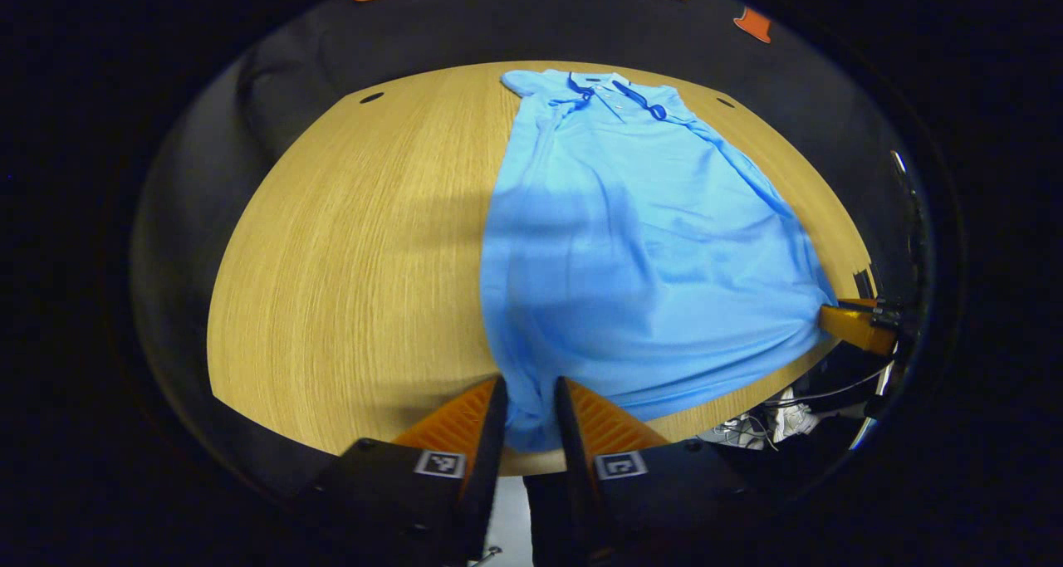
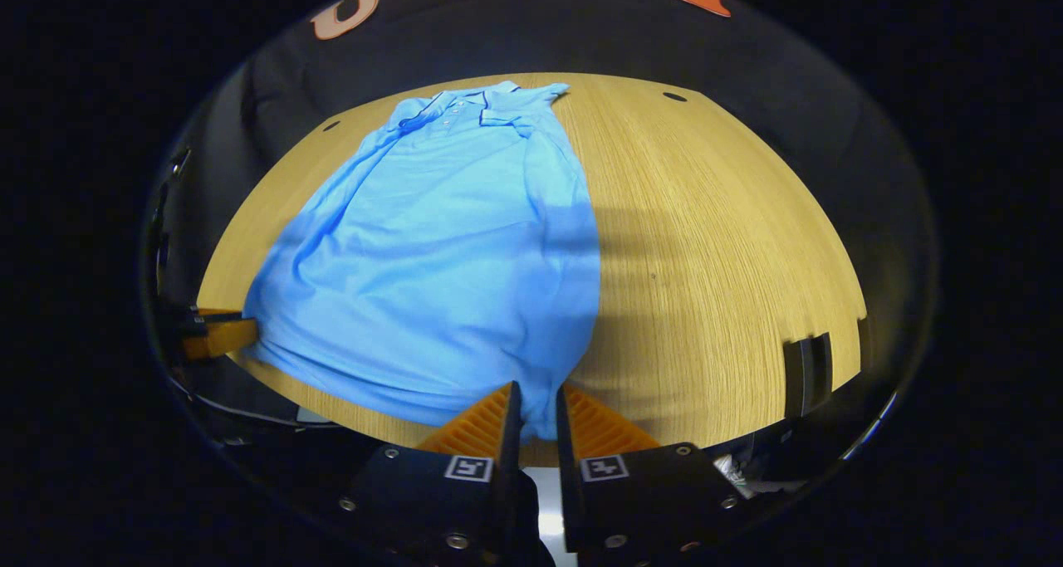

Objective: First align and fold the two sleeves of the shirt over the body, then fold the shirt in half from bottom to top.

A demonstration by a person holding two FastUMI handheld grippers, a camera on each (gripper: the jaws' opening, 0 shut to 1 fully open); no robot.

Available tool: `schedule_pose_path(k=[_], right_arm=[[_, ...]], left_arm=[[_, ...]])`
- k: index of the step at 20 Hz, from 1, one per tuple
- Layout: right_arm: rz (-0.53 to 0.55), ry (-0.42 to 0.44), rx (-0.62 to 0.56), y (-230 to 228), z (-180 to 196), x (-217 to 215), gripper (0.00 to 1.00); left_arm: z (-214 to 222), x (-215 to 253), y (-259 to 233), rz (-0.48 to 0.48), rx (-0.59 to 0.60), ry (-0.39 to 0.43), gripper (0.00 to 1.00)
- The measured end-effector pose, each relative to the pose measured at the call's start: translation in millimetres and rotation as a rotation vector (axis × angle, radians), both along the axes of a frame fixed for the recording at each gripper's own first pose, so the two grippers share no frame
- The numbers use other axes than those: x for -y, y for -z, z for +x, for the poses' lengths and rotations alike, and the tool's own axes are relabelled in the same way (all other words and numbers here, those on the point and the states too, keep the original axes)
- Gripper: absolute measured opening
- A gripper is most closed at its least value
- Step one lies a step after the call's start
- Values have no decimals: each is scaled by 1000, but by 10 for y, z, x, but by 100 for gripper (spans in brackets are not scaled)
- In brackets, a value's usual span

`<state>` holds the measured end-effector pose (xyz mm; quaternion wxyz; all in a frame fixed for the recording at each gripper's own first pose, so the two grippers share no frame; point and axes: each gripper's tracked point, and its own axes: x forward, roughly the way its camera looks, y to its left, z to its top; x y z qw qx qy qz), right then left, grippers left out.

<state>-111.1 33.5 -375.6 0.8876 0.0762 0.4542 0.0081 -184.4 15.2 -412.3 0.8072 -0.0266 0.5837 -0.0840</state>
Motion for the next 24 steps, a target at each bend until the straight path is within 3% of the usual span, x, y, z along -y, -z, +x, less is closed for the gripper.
schedule_pose_path(k=[1,3,14,20,24], right_arm=[[33,7,-13,-9,-10,-39,17],[131,10,-41,-69,-98,-194,8],[200,-20,111,-816,223,-32,6],[198,-26,175,-1244,502,94,6],[185,-7,223,-1530,920,190,6]], left_arm=[[7,39,0,7,-10,20,11],[-57,72,-52,12,-31,37,7],[634,-13,-930,-60,142,-66,7],[1049,-10,-1124,-55,203,-42,7],[1446,-41,-1221,-59,243,-35,7]])
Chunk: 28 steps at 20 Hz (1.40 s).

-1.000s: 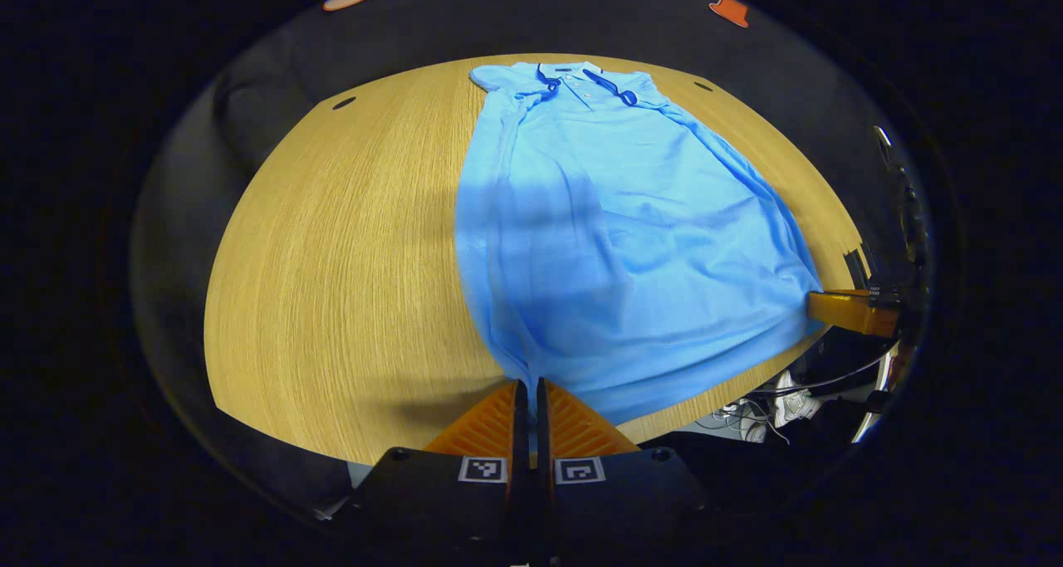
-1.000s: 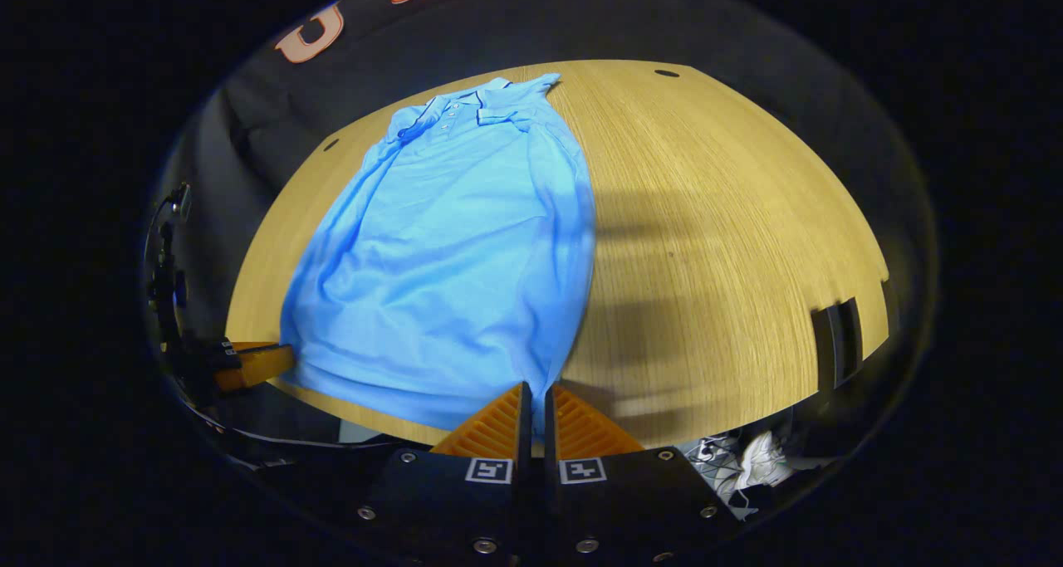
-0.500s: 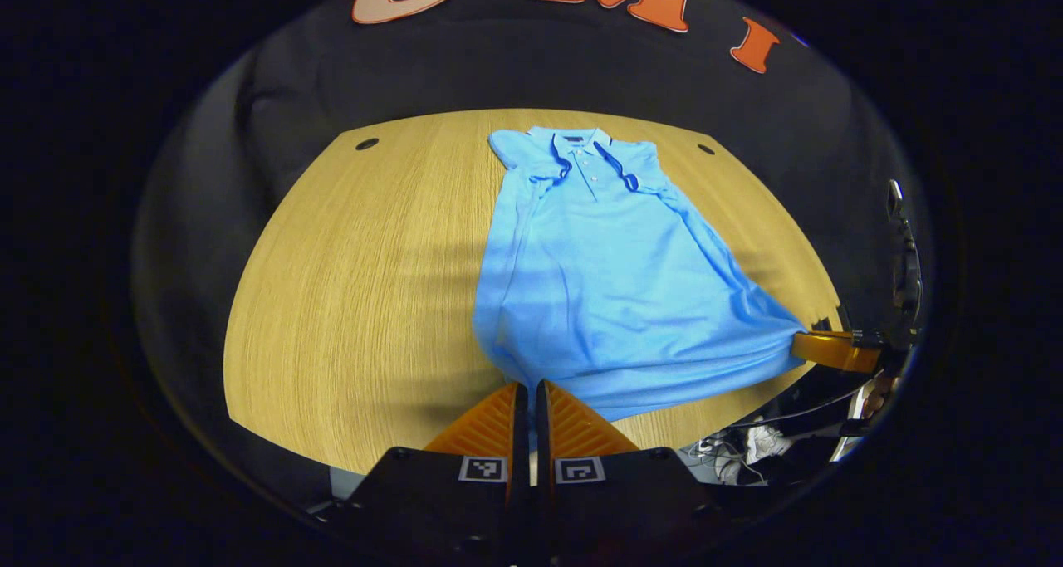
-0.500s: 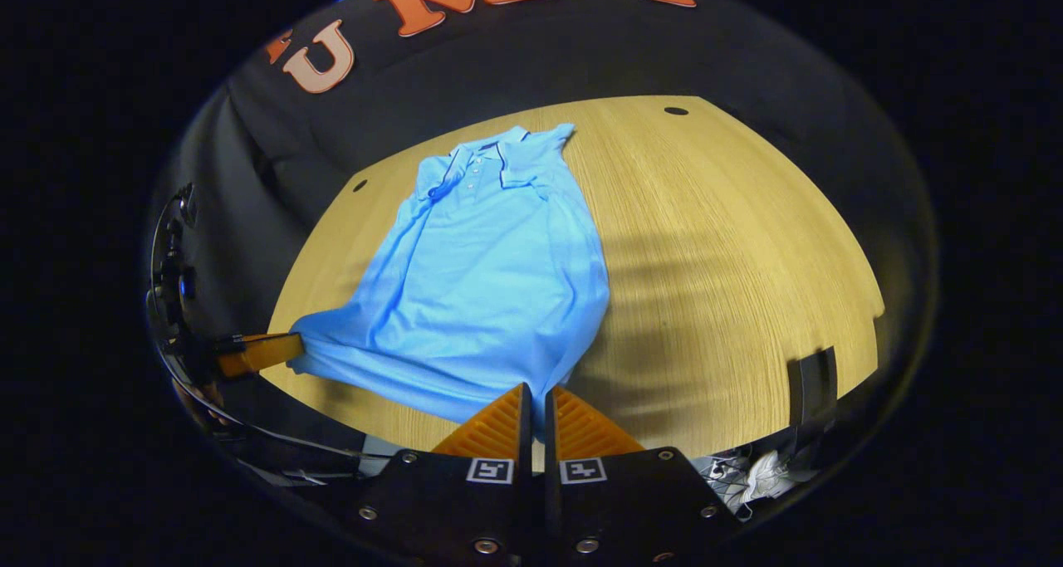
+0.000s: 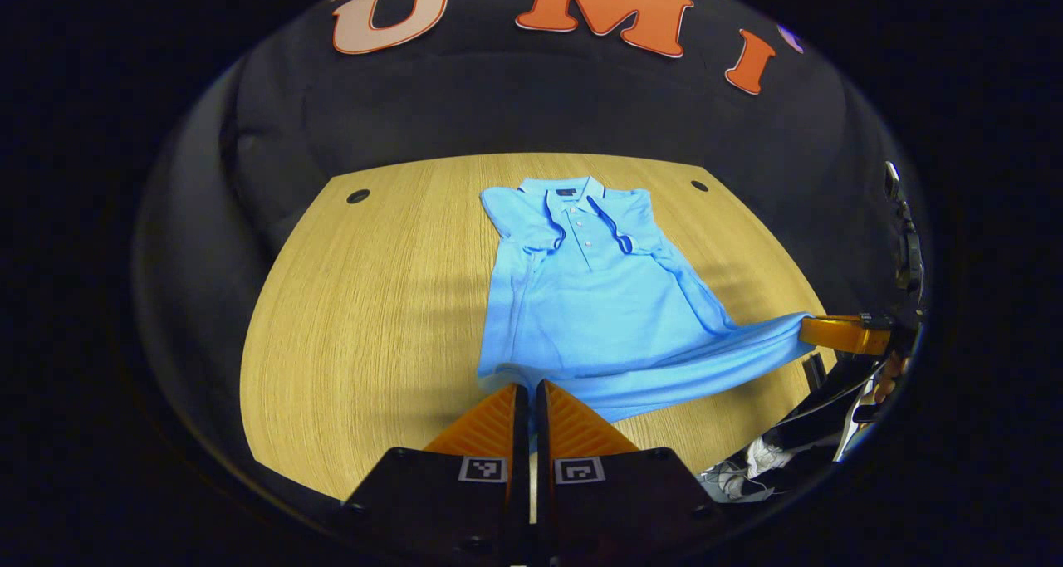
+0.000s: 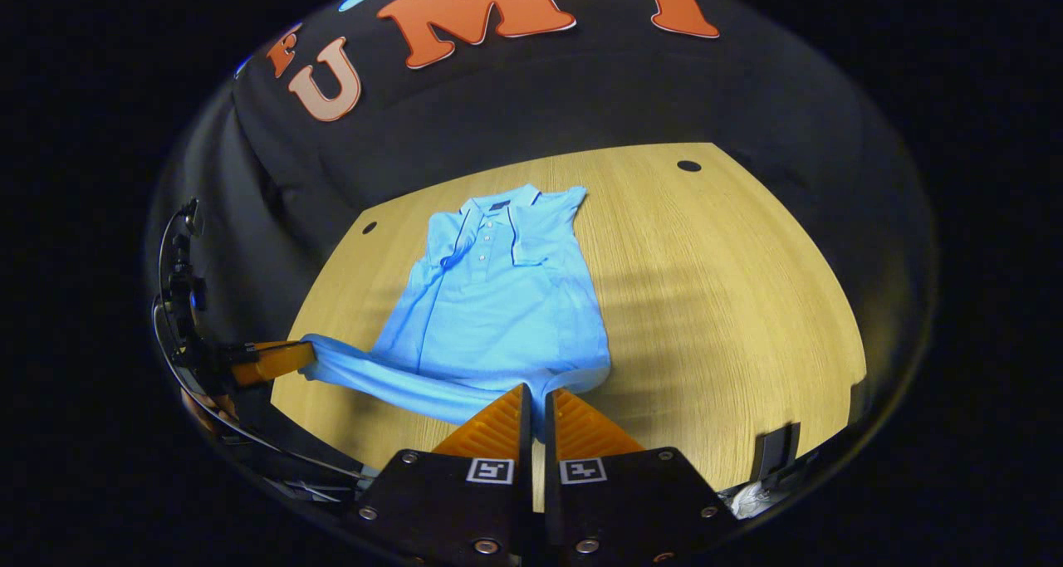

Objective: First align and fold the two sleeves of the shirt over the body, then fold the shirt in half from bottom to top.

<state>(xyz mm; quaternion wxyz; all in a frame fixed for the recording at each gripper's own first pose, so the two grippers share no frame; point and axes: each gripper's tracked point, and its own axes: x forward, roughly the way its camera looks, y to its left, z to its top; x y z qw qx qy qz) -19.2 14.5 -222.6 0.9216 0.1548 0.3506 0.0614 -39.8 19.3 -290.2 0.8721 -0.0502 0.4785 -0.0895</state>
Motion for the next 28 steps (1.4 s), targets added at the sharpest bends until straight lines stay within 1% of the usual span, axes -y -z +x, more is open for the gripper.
schedule_pose_path(k=[3,8,11,12,18,22,24,26,28], right_arm=[[-9,17,24,-175,284,64,6],[-14,36,36,-333,742,74,6],[-19,47,42,-407,1030,96,6],[-19,53,44,-430,1142,108,6],[-23,83,76,-641,1860,206,6],[-13,108,95,-743,2360,235,6],[-17,109,104,-767,2599,231,6],[-32,107,101,-725,2800,235,6],[-29,123,78,-626,2994,223,6]], left_arm=[[298,-29,-13,-6,11,8,7],[869,-49,-18,-9,43,29,7],[1248,-69,-58,-16,79,41,6],[1376,-68,-53,-17,93,43,7],[2187,-98,-114,-16,174,50,7],[2675,-109,-27,15,205,76,8],[2872,-119,40,35,215,86,7],[3105,-133,121,55,227,78,7],[3309,-185,232,74,230,32,7]])
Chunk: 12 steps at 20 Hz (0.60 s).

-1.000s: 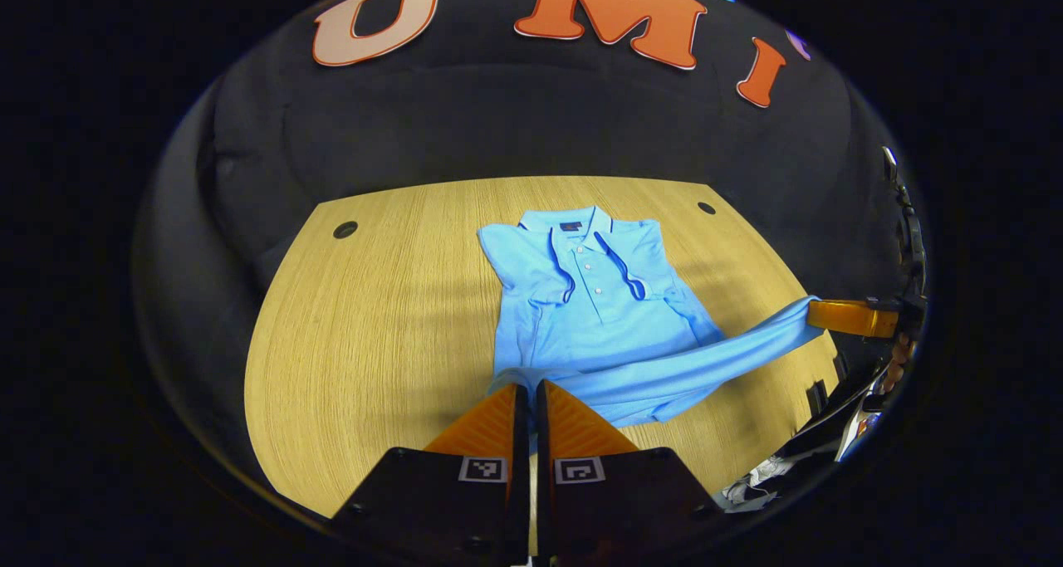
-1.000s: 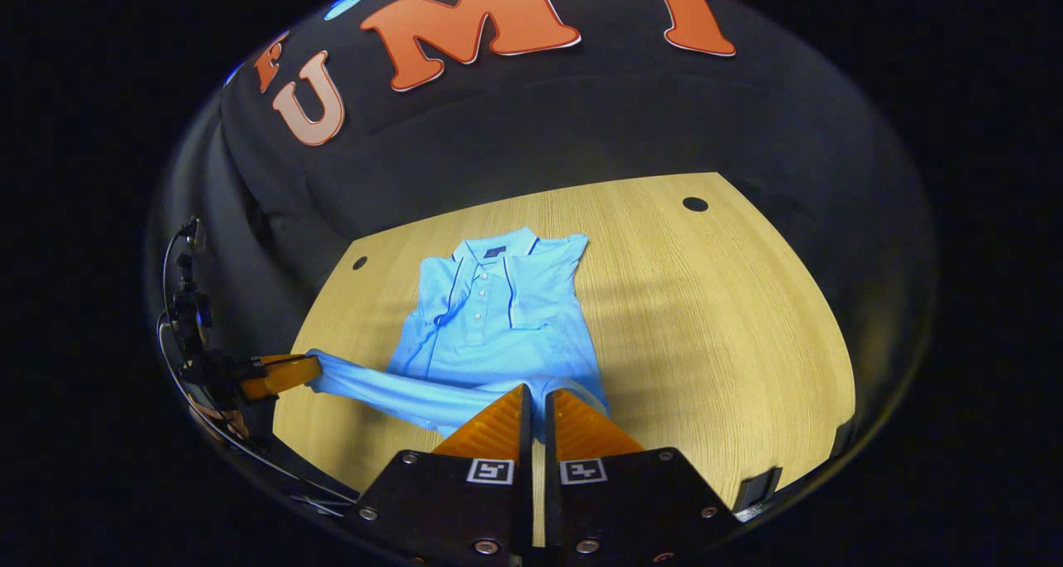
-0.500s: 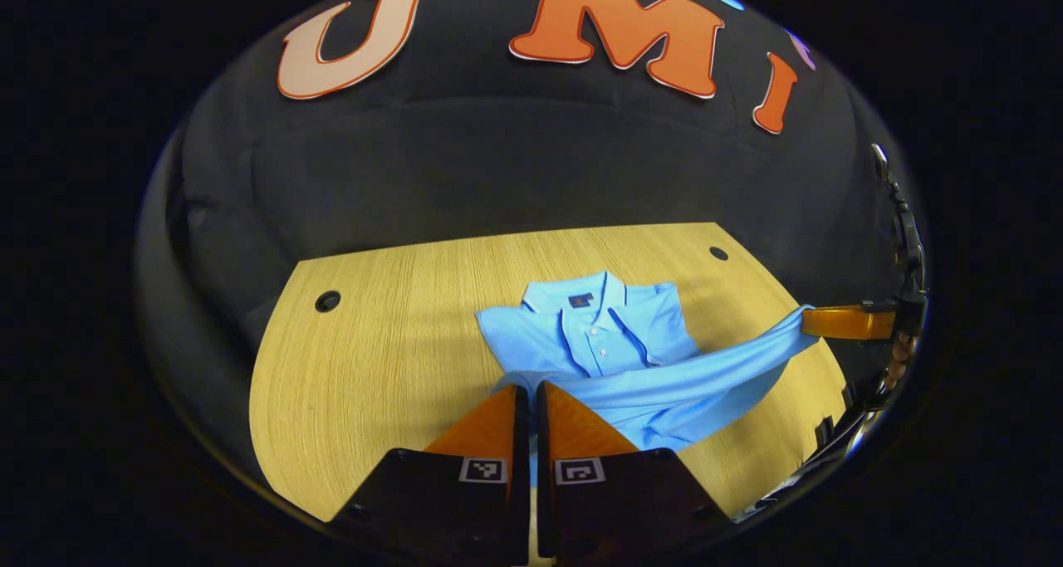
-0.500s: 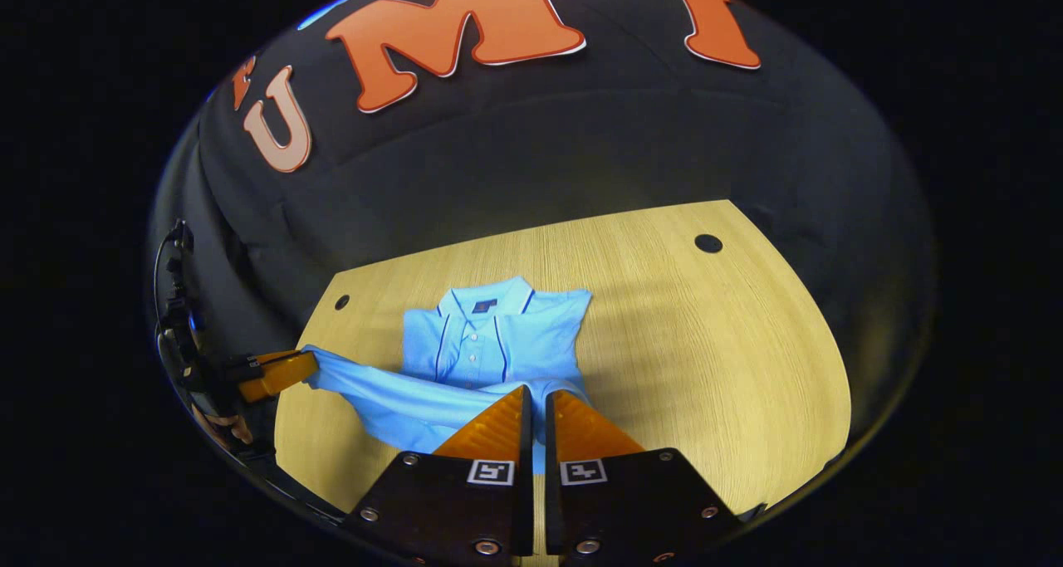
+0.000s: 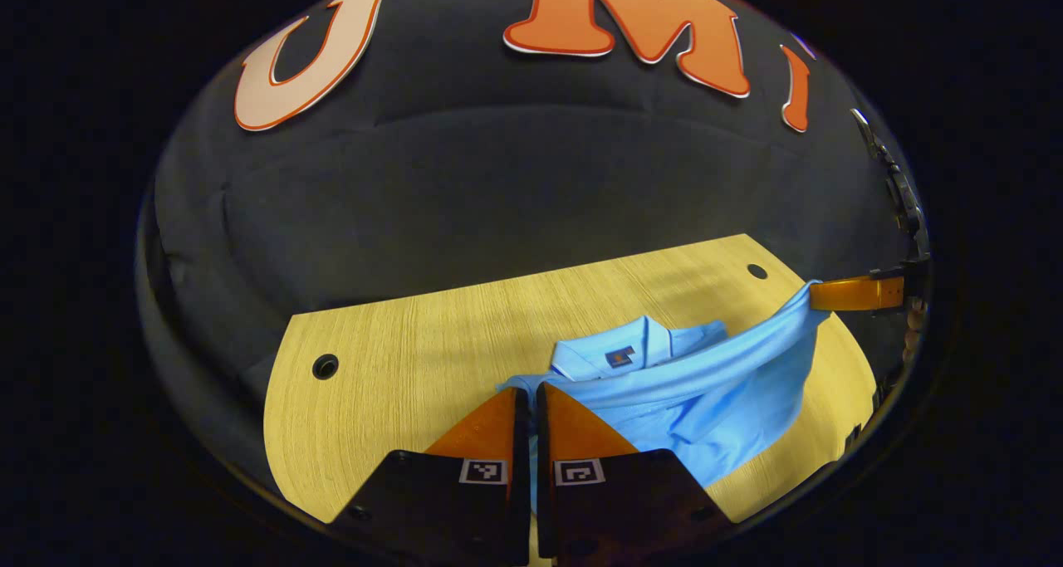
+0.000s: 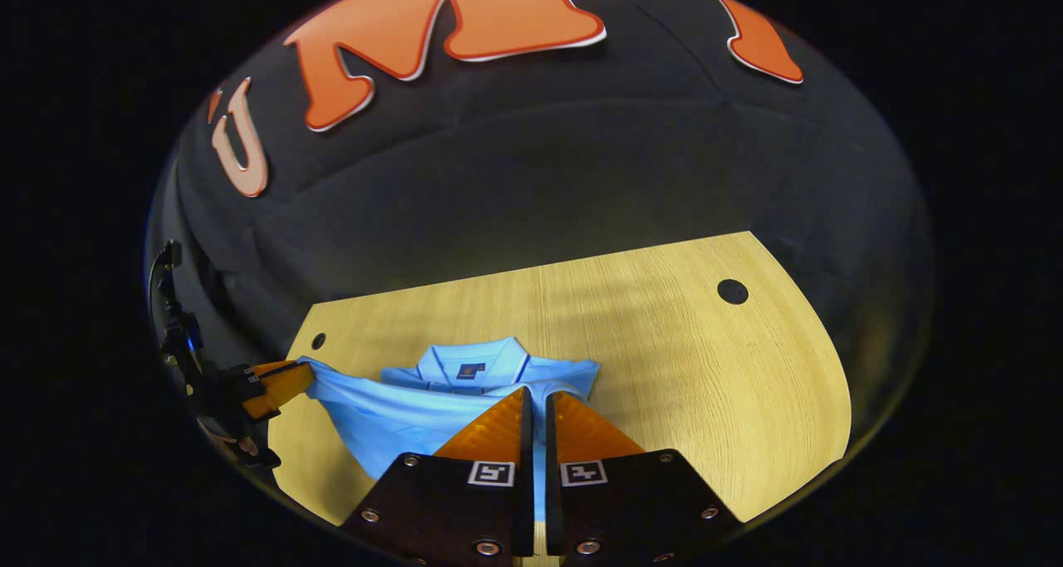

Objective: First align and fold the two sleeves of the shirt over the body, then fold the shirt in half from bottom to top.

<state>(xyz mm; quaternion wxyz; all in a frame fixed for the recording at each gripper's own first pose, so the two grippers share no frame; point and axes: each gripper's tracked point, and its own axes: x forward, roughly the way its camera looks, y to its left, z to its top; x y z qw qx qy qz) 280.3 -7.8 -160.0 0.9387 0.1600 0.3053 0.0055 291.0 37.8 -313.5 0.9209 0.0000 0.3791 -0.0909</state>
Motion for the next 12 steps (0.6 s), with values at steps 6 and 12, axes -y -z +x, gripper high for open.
schedule_pose_path(k=[6,12], right_arm=[[59,97,-4,112,483,57,39],[-21,111,100,-217,329,226,98]], left_arm=[[360,52,289,74,13,-28,29],[275,68,-14,45,68,-28,100]])
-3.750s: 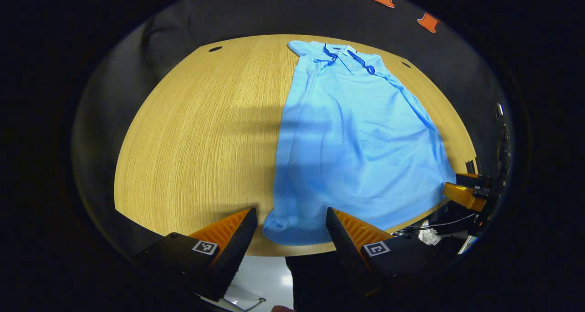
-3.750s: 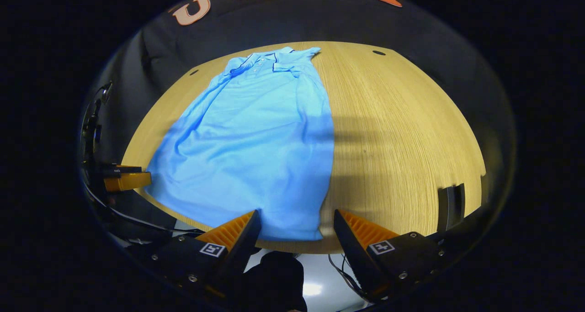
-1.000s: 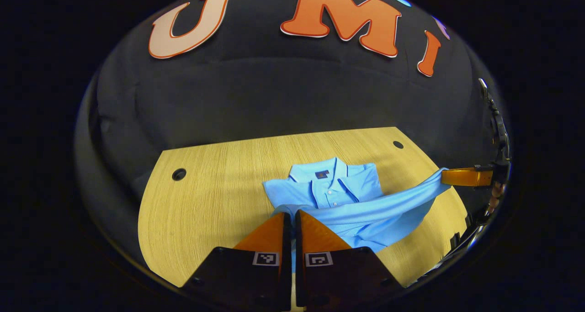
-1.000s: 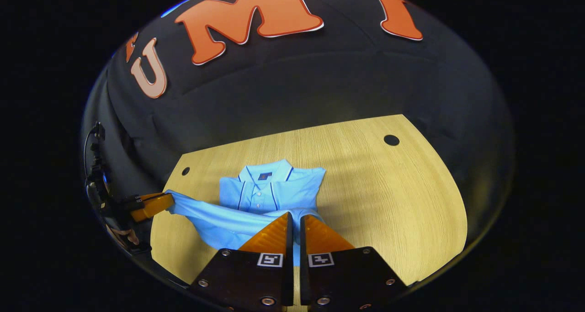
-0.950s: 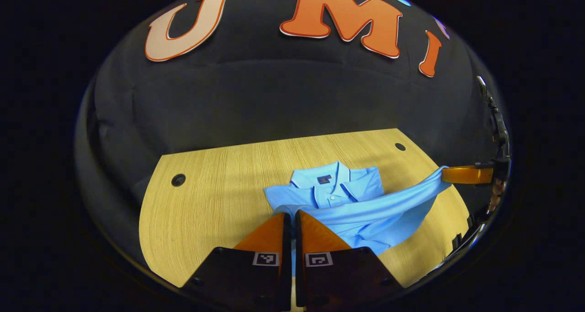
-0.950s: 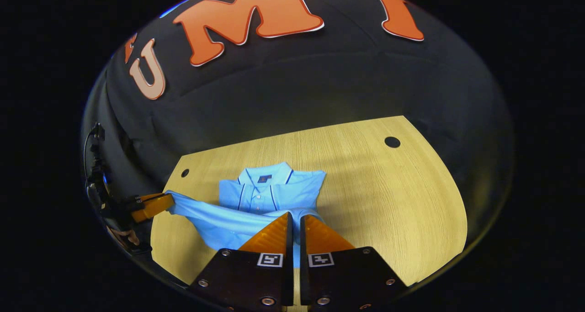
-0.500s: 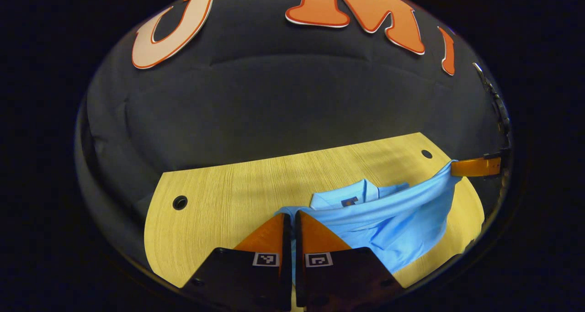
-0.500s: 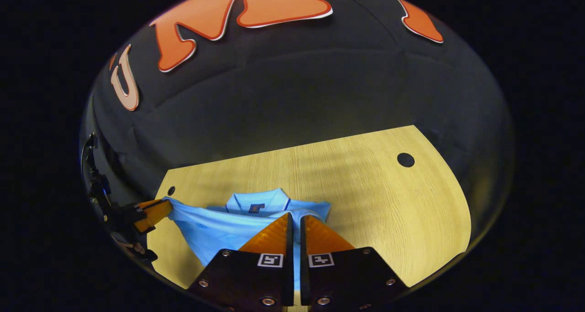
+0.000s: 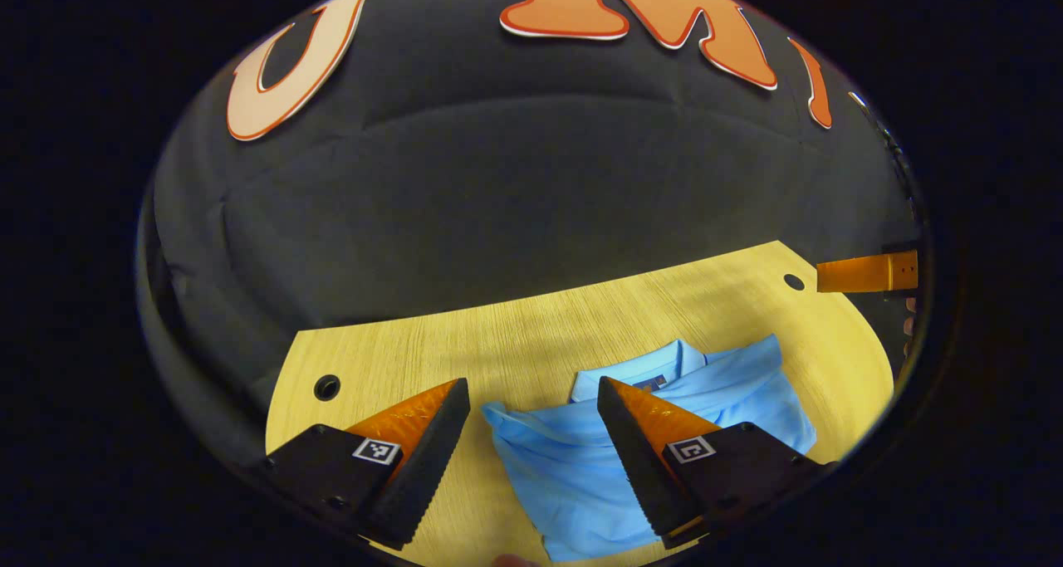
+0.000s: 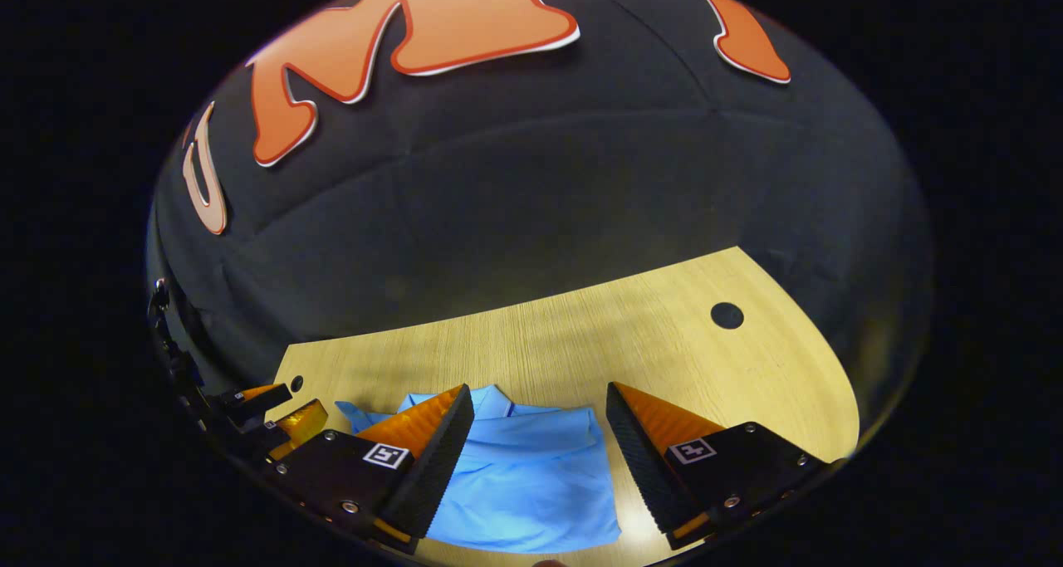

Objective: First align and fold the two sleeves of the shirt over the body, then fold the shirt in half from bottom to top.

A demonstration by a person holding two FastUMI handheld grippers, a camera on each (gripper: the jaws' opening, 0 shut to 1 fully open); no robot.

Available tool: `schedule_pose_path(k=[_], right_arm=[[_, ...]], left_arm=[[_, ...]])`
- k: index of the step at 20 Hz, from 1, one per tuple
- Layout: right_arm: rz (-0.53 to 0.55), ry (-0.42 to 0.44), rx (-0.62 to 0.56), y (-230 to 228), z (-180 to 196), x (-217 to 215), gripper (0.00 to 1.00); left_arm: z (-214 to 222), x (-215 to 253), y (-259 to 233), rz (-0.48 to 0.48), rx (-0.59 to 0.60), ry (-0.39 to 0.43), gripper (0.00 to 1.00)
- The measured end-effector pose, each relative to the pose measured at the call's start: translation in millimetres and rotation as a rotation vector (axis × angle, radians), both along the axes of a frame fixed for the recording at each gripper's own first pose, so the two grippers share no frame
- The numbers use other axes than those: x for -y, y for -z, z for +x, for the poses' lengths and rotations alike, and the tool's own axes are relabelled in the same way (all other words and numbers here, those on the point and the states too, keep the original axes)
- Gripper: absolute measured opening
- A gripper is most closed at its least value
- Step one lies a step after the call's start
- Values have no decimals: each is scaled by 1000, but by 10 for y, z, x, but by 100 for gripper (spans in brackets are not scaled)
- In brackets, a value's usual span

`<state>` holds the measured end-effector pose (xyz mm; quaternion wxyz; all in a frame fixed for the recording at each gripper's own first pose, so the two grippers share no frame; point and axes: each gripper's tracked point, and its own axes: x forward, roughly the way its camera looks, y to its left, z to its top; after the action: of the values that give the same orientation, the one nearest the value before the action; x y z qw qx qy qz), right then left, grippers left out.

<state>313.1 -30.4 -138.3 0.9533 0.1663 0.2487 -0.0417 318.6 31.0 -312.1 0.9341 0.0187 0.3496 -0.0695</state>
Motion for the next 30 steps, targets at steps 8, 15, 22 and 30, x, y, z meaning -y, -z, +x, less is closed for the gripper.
schedule_pose_path(k=[8,15,22,30], right_arm=[[-127,-35,137,-601,-626,36,98],[-263,-69,299,-1118,-1312,-20,98],[-337,-99,429,-1420,-2172,-153,98],[-367,-172,499,-1210,-3068,-445,100]], left_arm=[[-466,-60,-892,-43,144,-33,100],[-1185,-29,-1656,-50,324,-90,100],[-1987,97,-2290,-50,462,-92,100],[-3064,288,-2517,-46,568,-172,100]])
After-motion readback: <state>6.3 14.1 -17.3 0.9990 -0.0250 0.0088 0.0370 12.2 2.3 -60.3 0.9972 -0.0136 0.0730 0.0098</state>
